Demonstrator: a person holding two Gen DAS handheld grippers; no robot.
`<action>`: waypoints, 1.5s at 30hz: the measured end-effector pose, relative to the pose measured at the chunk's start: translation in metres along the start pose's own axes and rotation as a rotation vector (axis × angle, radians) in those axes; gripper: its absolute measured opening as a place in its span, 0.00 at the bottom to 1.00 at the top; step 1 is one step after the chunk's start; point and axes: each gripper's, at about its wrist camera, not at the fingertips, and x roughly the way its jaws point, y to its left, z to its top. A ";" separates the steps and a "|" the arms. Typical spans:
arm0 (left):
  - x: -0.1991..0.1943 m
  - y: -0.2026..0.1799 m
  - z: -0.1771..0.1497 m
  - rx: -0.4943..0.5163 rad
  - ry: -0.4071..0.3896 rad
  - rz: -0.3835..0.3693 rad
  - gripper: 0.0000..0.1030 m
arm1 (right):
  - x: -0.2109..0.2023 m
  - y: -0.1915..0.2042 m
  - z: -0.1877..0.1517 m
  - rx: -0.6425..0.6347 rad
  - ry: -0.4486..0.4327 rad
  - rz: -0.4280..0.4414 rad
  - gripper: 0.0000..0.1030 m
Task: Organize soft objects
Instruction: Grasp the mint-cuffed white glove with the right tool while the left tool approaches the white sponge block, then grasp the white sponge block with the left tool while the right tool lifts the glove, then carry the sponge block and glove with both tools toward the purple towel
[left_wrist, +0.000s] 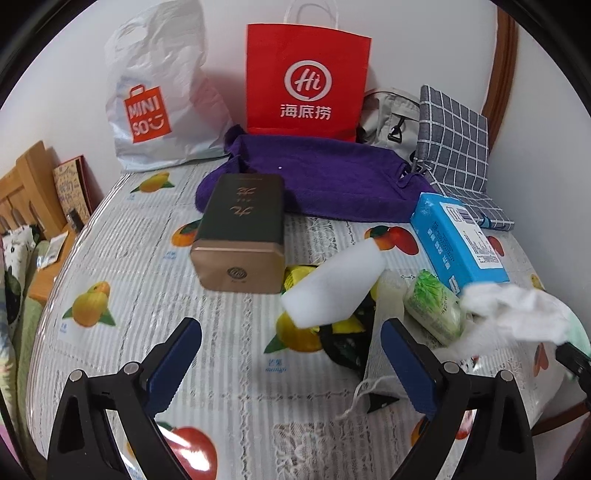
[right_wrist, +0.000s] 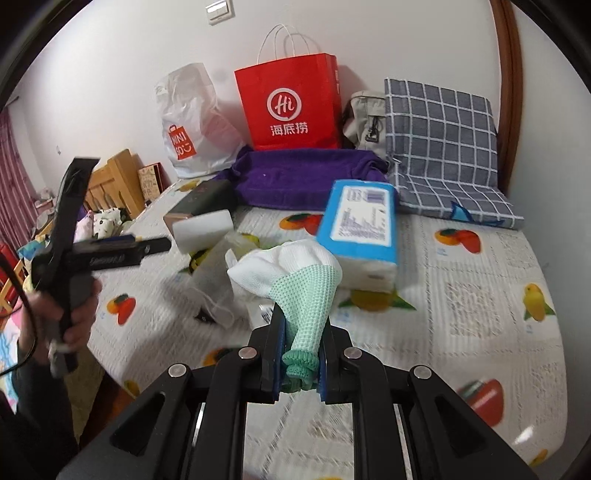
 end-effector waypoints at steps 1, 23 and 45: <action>0.003 -0.001 0.001 0.006 0.003 0.004 0.95 | -0.001 -0.005 -0.003 0.009 0.005 -0.006 0.15; 0.044 -0.013 0.019 0.053 0.006 0.009 0.43 | 0.076 -0.055 -0.024 0.082 0.106 -0.090 0.71; -0.019 0.024 0.023 -0.050 -0.032 0.013 0.43 | 0.015 -0.033 0.038 0.126 -0.026 -0.084 0.11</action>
